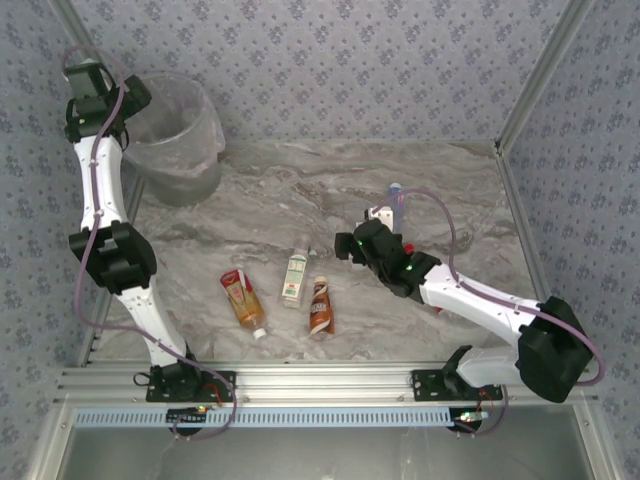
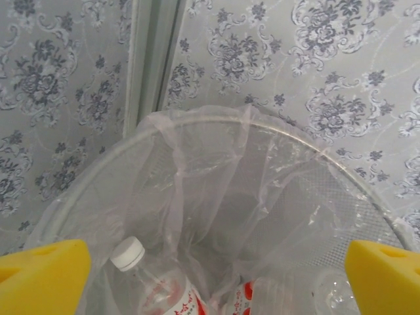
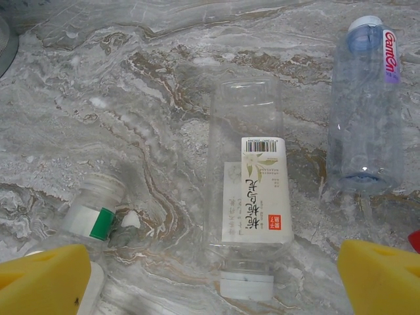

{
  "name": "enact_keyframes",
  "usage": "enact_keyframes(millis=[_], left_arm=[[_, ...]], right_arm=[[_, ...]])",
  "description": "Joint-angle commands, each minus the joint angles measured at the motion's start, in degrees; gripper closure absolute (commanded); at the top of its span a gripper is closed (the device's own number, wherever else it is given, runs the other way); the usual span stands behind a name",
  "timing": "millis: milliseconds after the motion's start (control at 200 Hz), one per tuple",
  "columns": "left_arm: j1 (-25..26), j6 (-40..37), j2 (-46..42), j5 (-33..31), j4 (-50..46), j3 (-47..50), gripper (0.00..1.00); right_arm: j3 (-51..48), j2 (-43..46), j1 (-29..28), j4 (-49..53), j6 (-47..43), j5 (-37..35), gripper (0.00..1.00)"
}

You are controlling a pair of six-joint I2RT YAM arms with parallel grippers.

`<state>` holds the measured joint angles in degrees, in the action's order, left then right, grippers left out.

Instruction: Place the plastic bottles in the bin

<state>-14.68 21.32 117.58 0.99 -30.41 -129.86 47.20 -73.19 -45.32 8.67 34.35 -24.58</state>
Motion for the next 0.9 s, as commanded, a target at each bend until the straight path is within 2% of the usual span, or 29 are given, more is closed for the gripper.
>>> enact_keyframes(millis=[0,320,515,640,815,895], left_arm=[[-0.2,0.4,-0.9,3.5,-1.3,-2.7,0.01],[3.8,-0.1,-4.8,9.3,-3.6,-5.0,0.01],[10.4,-2.2,-9.1,6.3,-4.6,-3.3,0.01],[15.8,-4.3,-14.2,1.8,-2.7,4.0,0.01],[22.7,-3.5,-25.2,-2.1,5.7,24.0,0.01],[25.8,-1.6,-29.4,-4.5,5.8,30.2,0.01]], right_arm=[[0.9,-0.6,-0.3,0.5,1.3,-2.2,0.01],[-1.4,0.4,-0.1,-3.8,2.7,-2.2,0.01],[-3.9,2.1,0.1,-6.6,3.5,-3.9,0.01],[-7.1,3.9,0.6,-9.5,4.1,-4.5,0.01],[-9.5,6.3,1.9,-11.3,4.7,-4.0,0.01],[-9.9,7.1,2.6,-11.7,4.5,-3.7,0.01]])
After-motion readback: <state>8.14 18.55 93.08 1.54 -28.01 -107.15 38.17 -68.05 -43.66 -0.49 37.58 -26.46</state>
